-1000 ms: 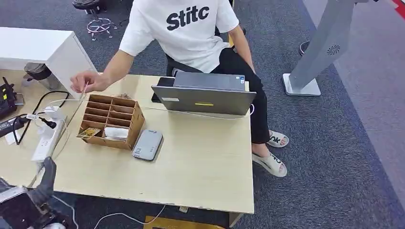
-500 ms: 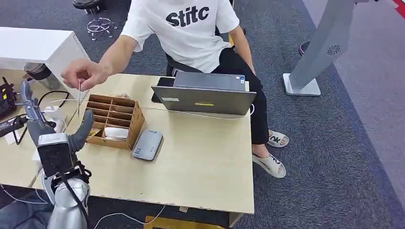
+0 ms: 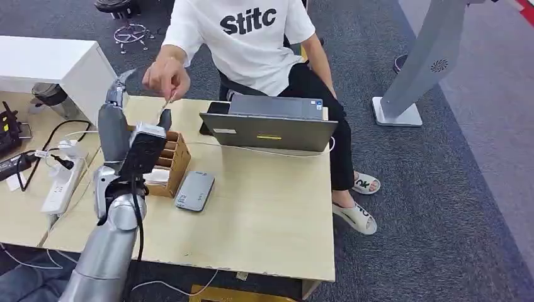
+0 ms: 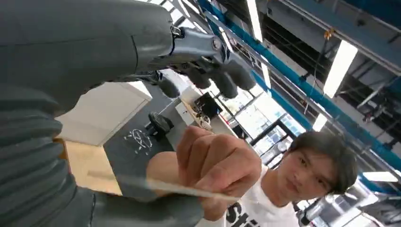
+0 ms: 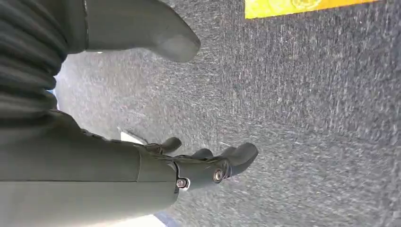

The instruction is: Pass the card to the sensor for recognition and then transmit it.

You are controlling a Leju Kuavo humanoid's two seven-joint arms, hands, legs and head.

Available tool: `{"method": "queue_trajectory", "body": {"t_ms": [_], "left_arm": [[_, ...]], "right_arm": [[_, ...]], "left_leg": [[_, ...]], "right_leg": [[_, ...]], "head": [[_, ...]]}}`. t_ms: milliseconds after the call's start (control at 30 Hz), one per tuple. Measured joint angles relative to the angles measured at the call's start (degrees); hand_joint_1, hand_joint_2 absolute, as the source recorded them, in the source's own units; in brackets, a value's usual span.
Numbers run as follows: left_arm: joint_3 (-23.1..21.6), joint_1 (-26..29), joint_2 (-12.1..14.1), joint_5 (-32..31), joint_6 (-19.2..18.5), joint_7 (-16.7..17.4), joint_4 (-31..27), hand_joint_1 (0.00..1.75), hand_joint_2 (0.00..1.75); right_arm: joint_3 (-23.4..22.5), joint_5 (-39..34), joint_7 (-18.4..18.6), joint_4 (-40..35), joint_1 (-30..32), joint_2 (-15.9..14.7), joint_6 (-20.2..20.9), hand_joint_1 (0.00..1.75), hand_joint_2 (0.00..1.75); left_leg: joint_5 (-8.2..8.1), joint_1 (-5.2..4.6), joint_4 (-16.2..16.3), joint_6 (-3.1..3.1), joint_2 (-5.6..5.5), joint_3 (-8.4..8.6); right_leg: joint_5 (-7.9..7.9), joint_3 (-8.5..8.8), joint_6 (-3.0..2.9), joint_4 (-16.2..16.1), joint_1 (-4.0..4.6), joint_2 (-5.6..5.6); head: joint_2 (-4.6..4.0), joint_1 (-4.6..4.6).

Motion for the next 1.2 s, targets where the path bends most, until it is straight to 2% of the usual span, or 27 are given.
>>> {"method": "queue_trajectory", "body": {"t_ms": [133, 567, 733, 967, 1100, 1200], "left_arm": [[-1.33, -0.90, 0.81, -1.48, -0.55, 1.20, 1.18, 1.75, 1.75], [-2.18, -1.31, 1.92, -1.20, -0.78, 1.46, 2.49, 1.75, 1.75], [-2.42, -0.52, 2.18, -0.11, -2.93, 1.24, 2.38, 1.75, 1.75], [-4.98, 3.36, 3.10, -2.29, -4.22, 0.35, -2.50, 1.75, 1.75], [-7.58, 5.58, 4.68, -4.39, -7.50, 1.44, -6.15, 1.75, 1.75], [-8.93, 6.71, 5.66, -5.46, -8.32, 1.77, -7.87, 1.75, 1.75]], "right_arm": [[0.37, 1.31, 0.00, 0.20, -0.03, 0.00, 0.65, 0.00, 1.75], [0.87, 3.45, 0.37, 0.26, -0.02, 0.00, 0.72, 0.00, 1.75], [0.90, 3.84, 0.09, 0.28, 0.00, 0.00, 0.63, 0.00, 1.75], [0.90, 3.82, -0.24, 0.28, 0.03, 0.00, 0.61, 0.00, 1.75], [0.83, 3.69, -0.24, 0.28, 0.06, 0.02, 0.61, 0.00, 1.75], [0.72, 3.65, -0.31, 0.28, 0.09, 0.02, 0.61, 0.00, 1.75]], "left_leg": [[0.00, 0.00, 0.00, 0.00, 0.00, 0.00], [0.00, 0.01, 0.00, 0.00, 0.00, -0.03], [0.00, 0.00, 0.00, 0.00, -0.01, -0.03], [0.00, 0.00, 0.00, 0.01, -0.01, -0.06], [0.00, 0.00, 0.00, 0.00, -0.01, -0.06], [0.00, 0.01, 0.00, 0.00, -0.02, -0.06]], "right_leg": [[0.00, -0.01, -0.01, 0.00, 0.00, 0.00], [0.00, -0.02, -0.01, 0.01, 0.00, 0.03], [0.00, -0.01, -0.01, 0.01, 0.00, 0.03], [-0.01, -0.03, 0.00, 0.00, 0.00, 0.02], [-0.01, -0.03, 0.00, 0.00, 0.00, 0.02], [0.00, -0.03, 0.00, 0.00, 0.00, 0.02]], "head": [[0.00, 0.02], [0.00, 0.02], [0.00, 0.02], [0.00, 0.02], [0.00, 0.02], [0.00, 0.02]]}}
